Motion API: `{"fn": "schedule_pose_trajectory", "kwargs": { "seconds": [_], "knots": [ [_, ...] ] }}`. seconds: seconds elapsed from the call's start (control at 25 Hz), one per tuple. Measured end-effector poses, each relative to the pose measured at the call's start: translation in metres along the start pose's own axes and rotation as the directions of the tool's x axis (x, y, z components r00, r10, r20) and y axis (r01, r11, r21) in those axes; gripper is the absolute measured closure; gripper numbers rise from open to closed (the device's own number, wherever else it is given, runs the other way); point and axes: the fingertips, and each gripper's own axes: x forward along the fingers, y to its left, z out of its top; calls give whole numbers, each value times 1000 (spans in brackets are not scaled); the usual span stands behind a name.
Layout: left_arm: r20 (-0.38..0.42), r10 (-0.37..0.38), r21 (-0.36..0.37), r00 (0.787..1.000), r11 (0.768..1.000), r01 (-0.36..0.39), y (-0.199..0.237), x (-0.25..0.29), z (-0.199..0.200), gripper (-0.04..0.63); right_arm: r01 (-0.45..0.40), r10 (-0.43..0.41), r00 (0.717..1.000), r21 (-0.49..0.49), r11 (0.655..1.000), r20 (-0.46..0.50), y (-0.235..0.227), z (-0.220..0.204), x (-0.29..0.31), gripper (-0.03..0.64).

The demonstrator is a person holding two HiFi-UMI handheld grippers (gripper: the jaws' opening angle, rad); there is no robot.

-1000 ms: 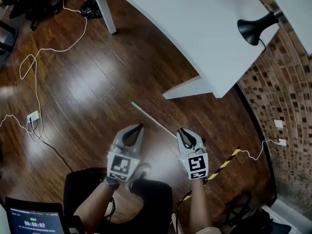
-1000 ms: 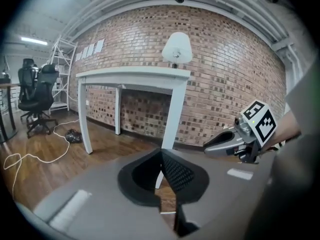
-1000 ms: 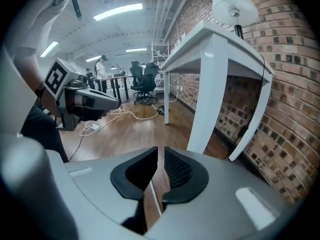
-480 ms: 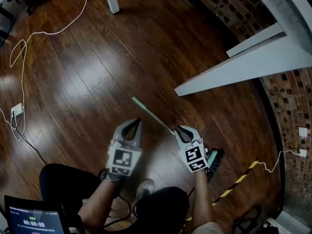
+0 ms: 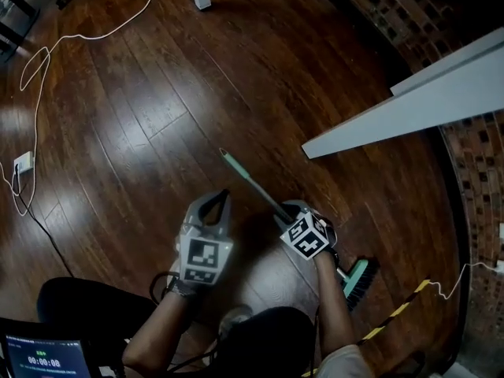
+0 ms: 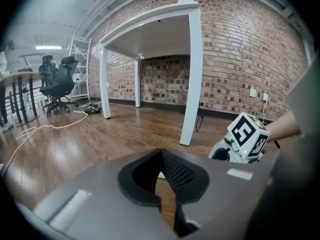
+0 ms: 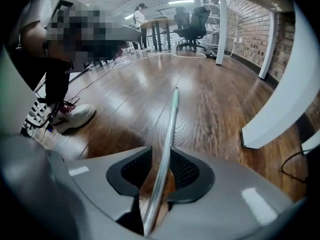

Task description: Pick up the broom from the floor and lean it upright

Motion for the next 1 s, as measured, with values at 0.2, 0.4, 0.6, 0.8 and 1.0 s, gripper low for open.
{"fn": "schedule_pose_trajectory", "kwargs": {
  "seconds": [0.2,0.4,0.6,0.8,1.0],
  "knots": [
    [-13,39,-32,999,999,-39,16,-1,-12,595,-34,32,995,-30,999,-93,-17,12,34,482],
    [11,60,-51,998,997,-59,32,-8,-7,595,-104,98,976,-20,994,-193,-13,12,55,475],
    [15,92,-49,996,995,-91,49,-10,-6,595,-115,100,958,-41,992,-267,-11,10,61,486],
    [11,101,-55,995,993,-100,54,-10,-7,595,-63,69,962,30,998,-263,-13,14,61,509],
    [37,91,-55,995,995,-89,52,-9,1,595,35,-22,983,70,997,-184,-21,10,43,519]
  ]
}}
